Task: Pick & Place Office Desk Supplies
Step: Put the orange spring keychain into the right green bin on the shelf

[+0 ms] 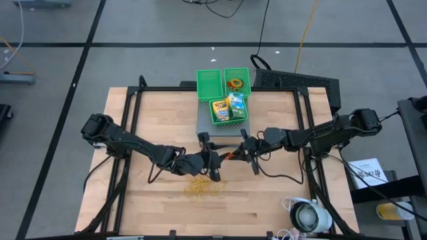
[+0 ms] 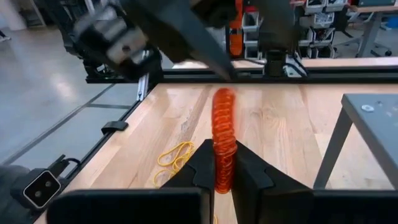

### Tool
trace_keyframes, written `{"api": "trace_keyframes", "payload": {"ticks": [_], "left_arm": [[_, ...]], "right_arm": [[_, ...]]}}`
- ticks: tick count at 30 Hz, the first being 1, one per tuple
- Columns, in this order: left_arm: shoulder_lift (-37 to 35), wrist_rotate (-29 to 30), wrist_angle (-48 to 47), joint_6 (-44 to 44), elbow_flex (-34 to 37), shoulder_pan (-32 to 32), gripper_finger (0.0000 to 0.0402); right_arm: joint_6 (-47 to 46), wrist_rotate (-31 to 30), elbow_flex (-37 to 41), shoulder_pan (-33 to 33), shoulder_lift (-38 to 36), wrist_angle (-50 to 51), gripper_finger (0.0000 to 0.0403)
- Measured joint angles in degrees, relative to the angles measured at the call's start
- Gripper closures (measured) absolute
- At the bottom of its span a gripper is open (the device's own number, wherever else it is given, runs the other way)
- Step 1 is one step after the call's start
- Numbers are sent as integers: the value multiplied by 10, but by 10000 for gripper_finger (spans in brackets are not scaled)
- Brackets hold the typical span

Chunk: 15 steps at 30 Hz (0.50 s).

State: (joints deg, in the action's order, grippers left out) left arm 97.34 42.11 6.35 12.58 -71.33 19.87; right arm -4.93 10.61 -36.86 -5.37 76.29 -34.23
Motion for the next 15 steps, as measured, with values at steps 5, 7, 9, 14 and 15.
{"api": "trace_keyframes", "payload": {"ticks": [5, 7, 9, 14, 15], "left_arm": [[-52, 0, -17, -20, 0, 29, 200], [-89, 1, -45, -16, 0, 47, 183], [-132, 9, -68, -3, 0, 61, 171], [-244, 34, -158, 8, -1, 92, 164], [-261, 33, -174, 19, -1, 95, 165]], "right_arm": [[-4, -1, 1, 0, -30, 25, 387], [-4, -2, 1, 0, -56, 27, 387], [1, -2, 0, 1, -89, 24, 387], [39, -15, -27, 30, -168, 38, 387], [47, -30, -36, 39, -177, 48, 387]]}}
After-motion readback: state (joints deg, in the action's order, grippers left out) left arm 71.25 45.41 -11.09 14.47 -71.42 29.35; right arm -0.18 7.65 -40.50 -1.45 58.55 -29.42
